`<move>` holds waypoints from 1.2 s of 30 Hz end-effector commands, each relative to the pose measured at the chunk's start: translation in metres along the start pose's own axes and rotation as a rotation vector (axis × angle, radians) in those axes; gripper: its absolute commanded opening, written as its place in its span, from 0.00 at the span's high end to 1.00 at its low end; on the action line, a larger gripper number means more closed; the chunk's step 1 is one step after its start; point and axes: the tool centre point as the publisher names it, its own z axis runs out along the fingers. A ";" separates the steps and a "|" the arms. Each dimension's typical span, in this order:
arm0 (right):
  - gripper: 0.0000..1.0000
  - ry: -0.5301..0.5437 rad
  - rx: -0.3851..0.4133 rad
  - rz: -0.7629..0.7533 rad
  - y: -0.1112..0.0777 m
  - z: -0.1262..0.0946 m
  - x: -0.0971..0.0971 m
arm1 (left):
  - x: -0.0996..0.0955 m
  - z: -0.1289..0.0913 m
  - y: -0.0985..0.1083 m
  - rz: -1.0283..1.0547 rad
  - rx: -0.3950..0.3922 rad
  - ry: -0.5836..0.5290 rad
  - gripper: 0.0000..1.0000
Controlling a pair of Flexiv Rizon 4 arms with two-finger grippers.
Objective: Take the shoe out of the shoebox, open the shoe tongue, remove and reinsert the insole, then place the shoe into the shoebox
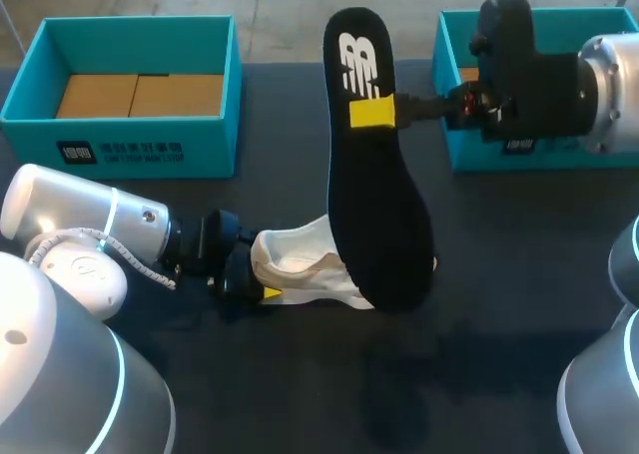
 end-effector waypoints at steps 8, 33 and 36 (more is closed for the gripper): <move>1.00 0.005 0.018 0.004 -0.010 0.001 0.008 | 0.001 -0.001 0.002 0.001 -0.004 -0.001 1.00; 1.00 0.026 0.027 -0.017 -0.013 -0.001 0.011 | 0.001 -0.001 0.002 0.001 -0.004 -0.001 1.00; 1.00 0.026 0.027 -0.017 -0.013 -0.001 0.011 | 0.001 -0.001 0.002 0.001 -0.004 -0.001 1.00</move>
